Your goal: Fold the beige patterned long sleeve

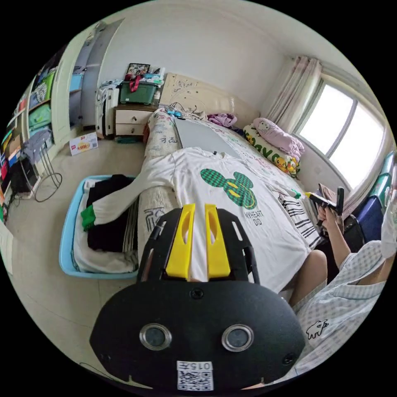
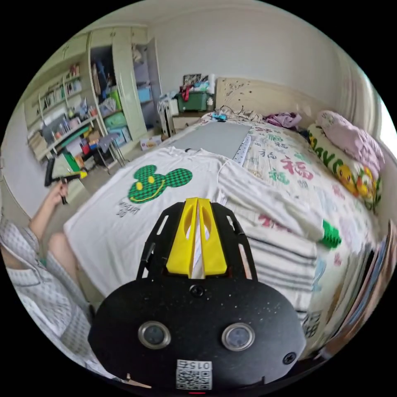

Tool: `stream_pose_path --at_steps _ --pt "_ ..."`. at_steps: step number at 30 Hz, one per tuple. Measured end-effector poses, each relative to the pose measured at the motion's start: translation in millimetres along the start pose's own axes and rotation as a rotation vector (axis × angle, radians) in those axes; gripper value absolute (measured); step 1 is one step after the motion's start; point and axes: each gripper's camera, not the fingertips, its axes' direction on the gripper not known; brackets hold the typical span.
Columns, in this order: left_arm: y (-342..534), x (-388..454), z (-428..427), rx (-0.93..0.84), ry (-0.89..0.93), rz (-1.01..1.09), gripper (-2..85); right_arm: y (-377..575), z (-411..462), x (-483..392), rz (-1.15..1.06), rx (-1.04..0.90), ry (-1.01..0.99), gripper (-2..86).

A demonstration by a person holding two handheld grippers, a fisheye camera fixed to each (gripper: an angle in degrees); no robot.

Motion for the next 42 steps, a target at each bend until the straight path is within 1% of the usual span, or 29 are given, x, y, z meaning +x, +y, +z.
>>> stream_pose_path --at_steps 2,3,4,6,8,10,13,14,15,17,20,22,23,27,30,35,39,42 --pt "75 -17 -52 -0.018 0.054 -0.162 5.6 42 -25 13 0.117 -0.011 -0.067 2.8" --pt "91 -20 -61 -0.022 0.060 -0.203 5.9 66 -35 21 0.198 -0.042 -0.115 4.9" --pt "121 -22 -79 -0.010 0.079 -0.269 6.2 78 -39 23 0.225 -0.049 -0.142 5.3" --pt "154 -17 -102 0.015 0.120 -0.309 6.6 116 -53 26 0.284 -0.046 -0.211 7.0" --pt "179 -5 -124 0.041 0.090 -0.322 7.1 136 -58 29 0.332 -0.052 -0.194 7.7" --pt "183 2 -128 0.004 0.046 -0.313 7.9 150 -59 31 0.358 -0.058 -0.184 8.4" --pt "176 7 -126 -0.081 -0.042 -0.285 8.8 162 -43 37 0.386 -0.140 -0.156 9.6" --pt "171 7 -121 -0.123 -0.047 -0.272 8.9 164 -33 39 0.387 -0.181 -0.154 10.0" --pt "169 6 -117 -0.148 -0.043 -0.262 8.9 166 -22 42 0.391 -0.222 -0.165 10.4" --pt "163 4 -93 -0.269 -0.014 -0.239 8.7 167 -10 43 0.386 -0.261 -0.175 10.5" --pt "157 2 -66 -0.386 0.067 -0.218 8.1 163 -8 40 0.359 -0.269 -0.146 8.0" --pt "154 1 -55 -0.439 0.070 -0.224 6.9 161 -3 38 0.331 -0.293 -0.161 5.8" --pt "152 1 -52 -0.452 0.061 -0.225 5.7 161 0 37 0.320 -0.311 -0.169 4.9" --pt "152 4 -51 -0.464 0.061 -0.221 1.1 163 -5 41 0.331 -0.285 -0.183 0.9" --pt "152 10 -65 -0.413 0.039 -0.200 -0.1 166 -14 45 0.344 -0.273 -0.186 0.0" --pt "158 16 -93 -0.323 0.017 -0.195 -0.5 162 -26 38 0.301 -0.287 -0.150 -0.3" --pt "164 18 -81 -0.362 -0.011 -0.197 -0.5 156 -5 25 0.238 -0.386 -0.062 -0.4" --pt "161 27 -57 -0.454 -0.076 -0.174 -0.4 156 18 20 0.238 -0.425 -0.033 -0.4"
